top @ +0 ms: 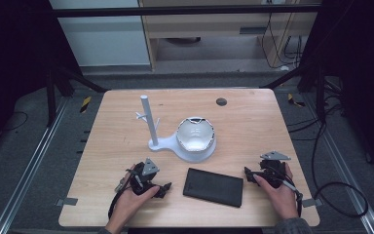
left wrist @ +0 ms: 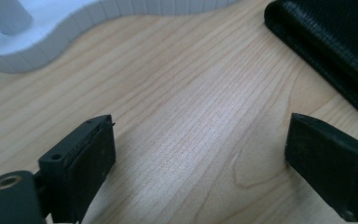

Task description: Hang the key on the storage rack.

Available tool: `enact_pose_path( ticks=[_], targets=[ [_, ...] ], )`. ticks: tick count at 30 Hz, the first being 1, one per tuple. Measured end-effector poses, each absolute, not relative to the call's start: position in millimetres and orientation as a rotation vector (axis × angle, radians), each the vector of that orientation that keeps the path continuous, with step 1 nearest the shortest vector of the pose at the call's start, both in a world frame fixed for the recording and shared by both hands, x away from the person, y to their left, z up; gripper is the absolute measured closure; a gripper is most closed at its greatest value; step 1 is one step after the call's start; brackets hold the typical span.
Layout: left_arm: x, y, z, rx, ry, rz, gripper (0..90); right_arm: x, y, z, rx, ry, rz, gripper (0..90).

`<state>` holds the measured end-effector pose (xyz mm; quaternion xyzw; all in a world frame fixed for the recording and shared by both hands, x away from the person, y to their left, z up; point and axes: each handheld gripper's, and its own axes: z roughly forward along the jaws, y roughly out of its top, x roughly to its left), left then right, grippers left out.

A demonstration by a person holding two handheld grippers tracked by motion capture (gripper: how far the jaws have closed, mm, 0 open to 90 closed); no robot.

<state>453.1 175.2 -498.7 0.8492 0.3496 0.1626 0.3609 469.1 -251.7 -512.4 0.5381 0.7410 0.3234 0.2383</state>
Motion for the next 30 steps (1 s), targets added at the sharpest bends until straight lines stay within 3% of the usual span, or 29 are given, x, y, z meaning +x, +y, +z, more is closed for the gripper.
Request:
enact_pose_path(
  ticks=[10,14,25,30],
  targets=[
    [453.3,212.1,-432.5,2.267,0.891,0.520,10.0,465.3,-253.0,-512.4,1.478,2.041,0.889,4.6],
    [451.4,231.7,-422.1,2.305,0.926,0.545,10.2,464.8,-253.1,-512.3,1.473,2.045,0.891,4.6],
    [436.9,283.3,-439.1,2.386,1.079,0.506,7.5,460.5,-253.4,-512.5,1.465,2.053,0.895,4.6],
    [433.1,296.0,-436.1,2.421,1.101,0.451,20.2,460.5,-253.4,-512.5,1.465,2.053,0.895,4.6]
  ],
)
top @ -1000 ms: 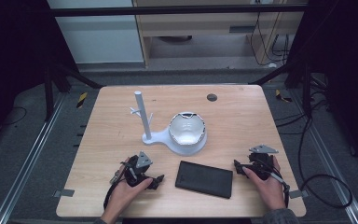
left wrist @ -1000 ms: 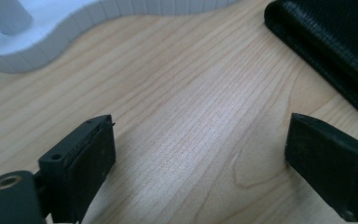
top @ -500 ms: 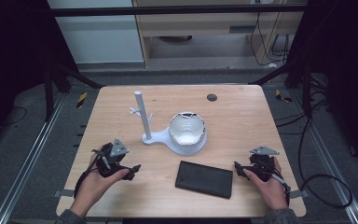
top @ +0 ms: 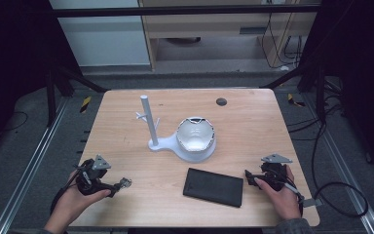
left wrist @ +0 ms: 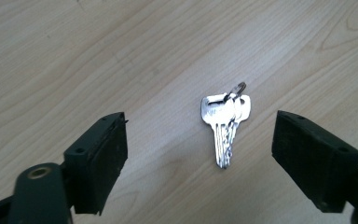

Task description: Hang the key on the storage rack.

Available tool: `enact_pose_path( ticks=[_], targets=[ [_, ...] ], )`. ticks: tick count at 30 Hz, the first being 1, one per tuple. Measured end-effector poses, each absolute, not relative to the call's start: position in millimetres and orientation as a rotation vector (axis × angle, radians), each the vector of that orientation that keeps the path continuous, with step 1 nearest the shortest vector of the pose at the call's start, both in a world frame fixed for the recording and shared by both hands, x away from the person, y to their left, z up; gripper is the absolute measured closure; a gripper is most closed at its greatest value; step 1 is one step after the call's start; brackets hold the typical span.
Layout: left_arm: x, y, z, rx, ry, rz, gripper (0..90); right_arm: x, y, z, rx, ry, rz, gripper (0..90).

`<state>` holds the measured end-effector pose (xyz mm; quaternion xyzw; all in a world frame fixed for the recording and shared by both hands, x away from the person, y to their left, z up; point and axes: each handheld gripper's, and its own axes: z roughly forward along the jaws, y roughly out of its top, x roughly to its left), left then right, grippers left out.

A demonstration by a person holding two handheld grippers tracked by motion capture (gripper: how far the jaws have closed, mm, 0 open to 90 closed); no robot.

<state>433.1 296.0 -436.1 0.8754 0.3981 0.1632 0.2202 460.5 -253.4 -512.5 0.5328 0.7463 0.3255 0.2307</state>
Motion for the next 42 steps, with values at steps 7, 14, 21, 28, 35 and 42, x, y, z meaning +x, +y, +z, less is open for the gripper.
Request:
enact_pose_path(
  ticks=[7,14,21,28,35,42],
  targets=[
    [430.9,297.4,-434.1,2.482,1.104,0.428,39.7,460.3,-253.2,-512.5,1.466,2.053,0.896,4.6],
    [433.4,294.9,-442.5,2.556,1.089,0.428,48.2,460.3,-253.2,-512.5,1.466,2.053,0.896,4.5],
    [434.7,279.1,-450.4,2.590,1.055,0.411,52.8,460.1,-252.7,-512.4,1.466,2.052,0.896,4.6],
    [444.4,273.0,-460.6,2.615,1.093,0.389,59.5,460.2,-252.7,-512.6,1.462,2.054,0.897,4.6],
    [446.3,270.6,-463.0,2.639,1.086,0.386,63.6,459.7,-251.7,-512.4,1.458,2.060,0.899,4.6],
    [448.8,270.7,-464.7,2.641,1.087,0.368,68.1,459.5,-250.2,-512.4,1.456,2.064,0.902,4.6]
  ],
)
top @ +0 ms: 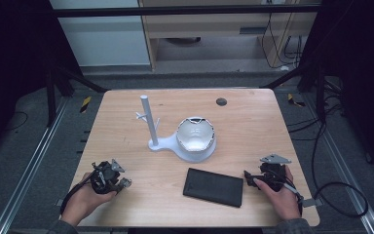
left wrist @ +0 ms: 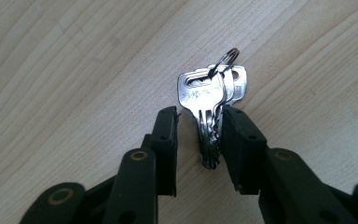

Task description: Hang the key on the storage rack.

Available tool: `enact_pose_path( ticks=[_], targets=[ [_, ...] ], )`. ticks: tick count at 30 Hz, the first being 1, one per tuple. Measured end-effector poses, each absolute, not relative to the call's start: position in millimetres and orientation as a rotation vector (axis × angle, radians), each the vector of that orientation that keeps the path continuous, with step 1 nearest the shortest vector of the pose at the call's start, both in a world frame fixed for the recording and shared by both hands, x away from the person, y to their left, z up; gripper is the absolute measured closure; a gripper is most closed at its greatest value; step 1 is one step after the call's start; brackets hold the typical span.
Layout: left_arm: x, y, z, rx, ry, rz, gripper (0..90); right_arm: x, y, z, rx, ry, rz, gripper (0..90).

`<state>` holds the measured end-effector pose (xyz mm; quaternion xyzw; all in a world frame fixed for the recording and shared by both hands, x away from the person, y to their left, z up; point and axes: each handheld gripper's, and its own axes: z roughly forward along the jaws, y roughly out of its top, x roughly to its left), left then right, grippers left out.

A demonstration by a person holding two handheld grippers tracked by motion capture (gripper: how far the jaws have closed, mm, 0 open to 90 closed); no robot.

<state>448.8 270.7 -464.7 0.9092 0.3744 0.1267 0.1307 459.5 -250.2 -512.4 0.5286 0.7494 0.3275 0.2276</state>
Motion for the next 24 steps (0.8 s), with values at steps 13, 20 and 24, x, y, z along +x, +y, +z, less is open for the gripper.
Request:
enact_pose_path(
  ticks=[13,20,24],
  targets=[
    [449.5,271.8,-464.5,2.658,1.074,0.323,82.4,459.2,-248.9,-512.6,1.437,2.077,0.905,4.5],
    [449.2,275.8,-458.9,2.647,1.081,0.334,87.1,459.0,-248.4,-512.7,1.434,2.080,0.904,4.5],
    [451.2,279.0,-458.9,2.645,1.090,0.320,87.7,458.9,-248.0,-512.6,1.435,2.081,0.904,4.5]
  ],
)
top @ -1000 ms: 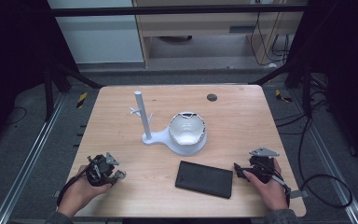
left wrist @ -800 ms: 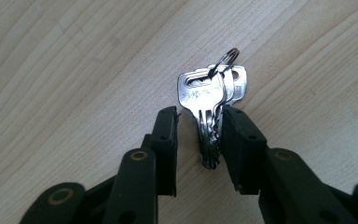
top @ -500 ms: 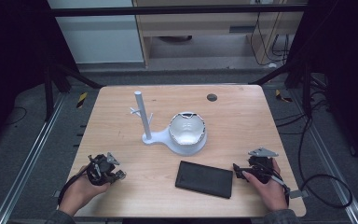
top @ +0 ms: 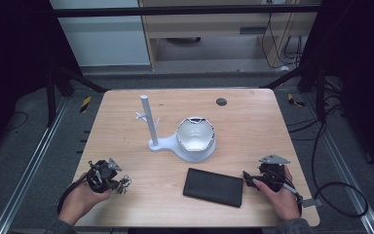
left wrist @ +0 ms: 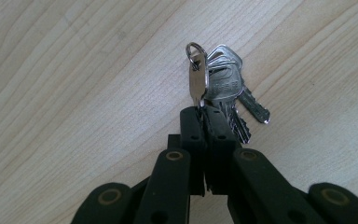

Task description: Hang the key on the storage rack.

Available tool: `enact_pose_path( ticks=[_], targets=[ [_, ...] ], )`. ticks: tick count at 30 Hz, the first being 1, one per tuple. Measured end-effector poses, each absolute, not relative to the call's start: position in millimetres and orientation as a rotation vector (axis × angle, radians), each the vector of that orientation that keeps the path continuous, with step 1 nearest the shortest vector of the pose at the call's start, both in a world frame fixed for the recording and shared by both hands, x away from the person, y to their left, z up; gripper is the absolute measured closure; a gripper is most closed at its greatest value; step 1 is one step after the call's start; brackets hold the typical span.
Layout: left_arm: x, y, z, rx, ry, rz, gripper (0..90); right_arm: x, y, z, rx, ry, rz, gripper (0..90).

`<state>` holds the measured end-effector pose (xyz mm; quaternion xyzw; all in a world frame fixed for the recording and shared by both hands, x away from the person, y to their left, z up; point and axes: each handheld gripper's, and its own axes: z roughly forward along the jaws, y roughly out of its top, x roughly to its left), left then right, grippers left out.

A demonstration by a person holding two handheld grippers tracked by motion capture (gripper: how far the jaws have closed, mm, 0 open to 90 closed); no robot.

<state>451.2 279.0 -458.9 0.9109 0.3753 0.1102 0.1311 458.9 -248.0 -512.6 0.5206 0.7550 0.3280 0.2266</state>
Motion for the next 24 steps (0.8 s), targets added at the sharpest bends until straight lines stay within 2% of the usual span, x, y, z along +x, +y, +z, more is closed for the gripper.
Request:
enact_pose_path(
  ticks=[13,24],
  targets=[
    [450.9,282.9,-459.8,2.642,1.096,0.353,88.3,458.9,-248.0,-512.7,1.432,2.082,0.905,4.5],
    [447.1,273.9,-401.1,2.638,1.013,0.389,88.3,458.8,-247.5,-512.5,1.435,2.085,0.906,4.3]
  ],
)
